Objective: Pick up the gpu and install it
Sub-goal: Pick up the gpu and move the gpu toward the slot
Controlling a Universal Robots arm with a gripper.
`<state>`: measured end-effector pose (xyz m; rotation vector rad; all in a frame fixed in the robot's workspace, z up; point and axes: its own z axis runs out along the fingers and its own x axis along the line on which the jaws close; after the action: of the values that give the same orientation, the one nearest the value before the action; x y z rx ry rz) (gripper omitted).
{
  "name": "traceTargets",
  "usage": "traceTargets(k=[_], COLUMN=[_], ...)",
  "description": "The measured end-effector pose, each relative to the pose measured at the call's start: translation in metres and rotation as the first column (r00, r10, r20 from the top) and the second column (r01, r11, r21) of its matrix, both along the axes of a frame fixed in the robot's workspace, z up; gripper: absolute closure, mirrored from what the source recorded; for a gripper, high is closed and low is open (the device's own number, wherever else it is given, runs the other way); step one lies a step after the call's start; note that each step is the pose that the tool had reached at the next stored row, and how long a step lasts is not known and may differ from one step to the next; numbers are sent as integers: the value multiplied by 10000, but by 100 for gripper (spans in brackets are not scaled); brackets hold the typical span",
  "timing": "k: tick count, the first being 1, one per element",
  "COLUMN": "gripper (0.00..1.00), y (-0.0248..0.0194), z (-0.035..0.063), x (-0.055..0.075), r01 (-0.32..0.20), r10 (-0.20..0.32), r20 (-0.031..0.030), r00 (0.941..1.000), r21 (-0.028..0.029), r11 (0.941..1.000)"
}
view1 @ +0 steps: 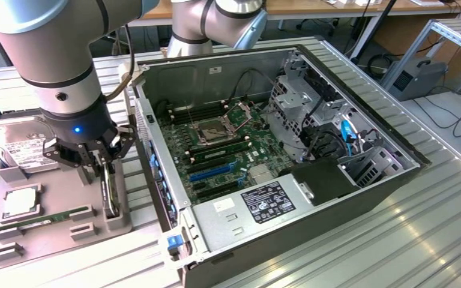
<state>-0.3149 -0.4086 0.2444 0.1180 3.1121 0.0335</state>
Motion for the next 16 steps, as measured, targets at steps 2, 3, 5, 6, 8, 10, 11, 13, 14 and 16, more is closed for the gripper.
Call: traceTargets(k=[2, 3, 5, 6, 8, 10, 11, 13, 14, 16], gripper=[73, 73, 73, 73, 73, 73, 73, 73, 73, 73], y=[0, 0, 0, 0, 0, 0, 0, 0, 0, 0], z=[27, 36, 45, 52, 67, 81, 87, 102, 111, 138], x=[0, 0, 1, 0, 0, 0, 0, 1, 0, 0], r01=[0, 0, 0, 0, 0, 0, 0, 0, 0, 0], r10=[0, 0, 0, 0, 0, 0, 0, 0, 0, 0], r20=[-1, -2, 0, -1, -1, -2, -1, 0, -1, -1], r00=[10000, 10000, 10000, 10000, 10000, 10000, 10000, 10000, 10000, 10000], r21=[-4, -5, -3, -4, -5, -5, -5, -4, -5, -4], r11=[10000, 10000, 10000, 10000, 10000, 10000, 10000, 10000, 10000, 10000])
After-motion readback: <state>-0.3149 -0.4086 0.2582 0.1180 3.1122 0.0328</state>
